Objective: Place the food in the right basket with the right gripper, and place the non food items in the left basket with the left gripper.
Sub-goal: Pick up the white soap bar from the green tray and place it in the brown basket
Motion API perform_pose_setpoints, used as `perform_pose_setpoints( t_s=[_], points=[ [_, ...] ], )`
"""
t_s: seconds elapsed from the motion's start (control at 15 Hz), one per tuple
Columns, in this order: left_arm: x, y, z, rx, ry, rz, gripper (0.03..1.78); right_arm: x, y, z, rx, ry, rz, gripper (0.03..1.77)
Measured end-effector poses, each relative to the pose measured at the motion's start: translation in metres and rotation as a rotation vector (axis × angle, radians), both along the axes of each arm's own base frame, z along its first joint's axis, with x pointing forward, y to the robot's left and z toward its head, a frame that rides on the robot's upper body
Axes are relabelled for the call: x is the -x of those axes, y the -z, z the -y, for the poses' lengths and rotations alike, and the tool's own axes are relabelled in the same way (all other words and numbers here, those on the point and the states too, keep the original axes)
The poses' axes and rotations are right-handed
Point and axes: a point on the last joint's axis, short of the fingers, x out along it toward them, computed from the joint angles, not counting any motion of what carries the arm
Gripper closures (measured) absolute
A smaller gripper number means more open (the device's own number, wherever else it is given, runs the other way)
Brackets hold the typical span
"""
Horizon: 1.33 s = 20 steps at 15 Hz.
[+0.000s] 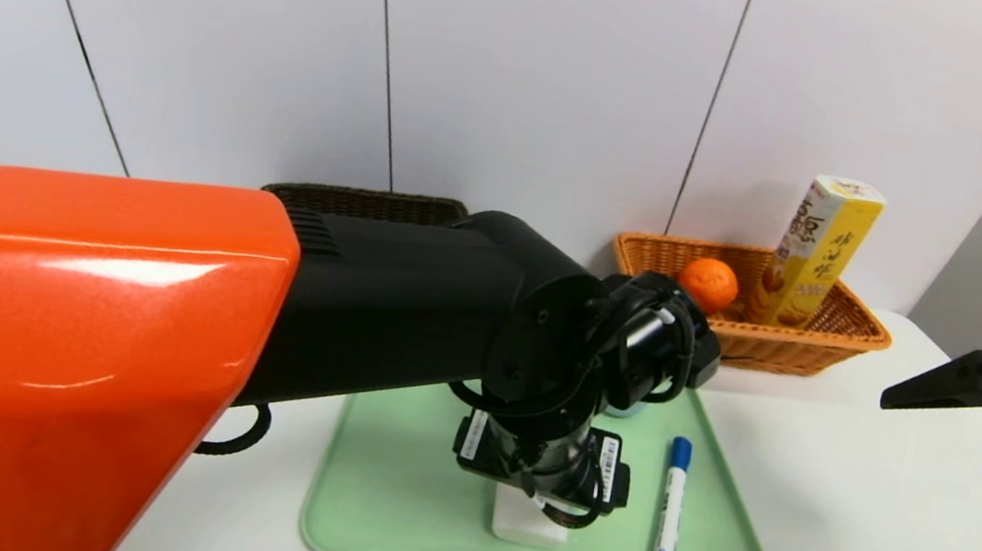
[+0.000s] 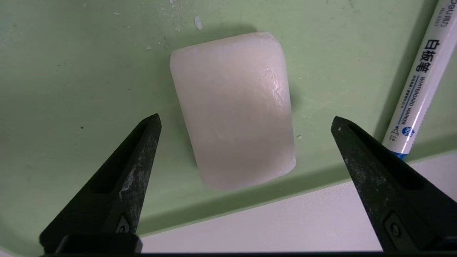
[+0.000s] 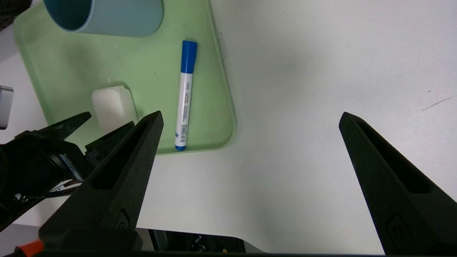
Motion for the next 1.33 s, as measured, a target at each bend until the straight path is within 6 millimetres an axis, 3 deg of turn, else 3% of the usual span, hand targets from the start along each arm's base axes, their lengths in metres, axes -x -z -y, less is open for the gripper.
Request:
perform_pose_setpoints(
  t_s=[0.73,0.93,1.07,1.33],
  points=[
    [-0.008,0.023,0.011,-0.024,0.002,-0.012,0.12,0.0,0.005,0.0,-0.003,0.001,-0.021,0.1],
    [-0.008,0.025,0.011,-0.029,-0.001,-0.015,0.58,0.0,0.007,0.0,-0.002,0.0,-0.019,0.1],
    [-0.009,0.026,0.01,-0.03,-0.003,-0.016,0.79,-0.001,0.008,0.0,-0.001,0.0,-0.016,0.1],
    [-0.009,0.024,0.01,-0.029,-0.002,-0.016,0.83,0.0,0.007,0.0,0.0,-0.003,-0.013,0.09]
  ],
)
